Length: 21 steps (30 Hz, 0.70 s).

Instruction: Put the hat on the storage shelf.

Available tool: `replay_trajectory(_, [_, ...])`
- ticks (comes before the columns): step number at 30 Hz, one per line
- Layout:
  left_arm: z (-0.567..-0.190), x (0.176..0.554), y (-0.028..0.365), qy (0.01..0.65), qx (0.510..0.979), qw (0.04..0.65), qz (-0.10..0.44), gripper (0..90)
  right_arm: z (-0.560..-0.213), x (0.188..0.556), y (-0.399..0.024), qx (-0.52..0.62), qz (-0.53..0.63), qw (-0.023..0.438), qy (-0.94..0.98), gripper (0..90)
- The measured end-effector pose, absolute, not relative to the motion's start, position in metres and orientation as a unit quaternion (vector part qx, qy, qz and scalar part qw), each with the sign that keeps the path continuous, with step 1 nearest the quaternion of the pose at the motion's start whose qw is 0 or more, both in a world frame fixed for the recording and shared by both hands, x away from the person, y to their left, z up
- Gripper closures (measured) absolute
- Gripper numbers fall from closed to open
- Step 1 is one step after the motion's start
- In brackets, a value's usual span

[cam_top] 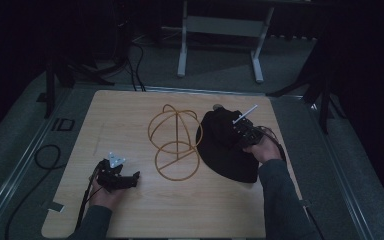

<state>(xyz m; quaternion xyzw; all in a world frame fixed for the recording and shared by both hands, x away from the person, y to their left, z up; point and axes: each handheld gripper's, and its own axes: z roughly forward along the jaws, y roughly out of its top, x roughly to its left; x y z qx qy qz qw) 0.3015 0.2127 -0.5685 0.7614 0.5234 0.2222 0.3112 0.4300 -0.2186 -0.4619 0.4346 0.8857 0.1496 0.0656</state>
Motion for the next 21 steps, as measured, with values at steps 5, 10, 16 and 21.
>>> replay_trajectory(5, [-0.569, 0.302, 0.213, 0.523, 0.761, 0.312, 0.222, 9.4, -0.458, 0.427, -0.221, 0.428, 0.150, 0.072, 0.888, 86.9])
replay_trajectory(10, [-0.569, 0.302, 0.213, 0.523, 0.761, 0.312, 0.222, 9.4, -0.454, 0.424, -0.222, 0.421, 0.154, 0.077, 0.891, 87.0])
replay_trajectory(16, [-0.569, 0.302, 0.213, 0.523, 0.762, 0.312, 0.223, 9.4, -0.448, 0.422, -0.222, 0.412, 0.150, 0.083, 0.895, 87.1])
replay_trajectory(21, [-0.569, 0.302, 0.213, 0.523, 0.762, 0.312, 0.223, 9.4, -0.439, 0.420, -0.220, 0.401, 0.152, 0.090, 0.899, 87.1])
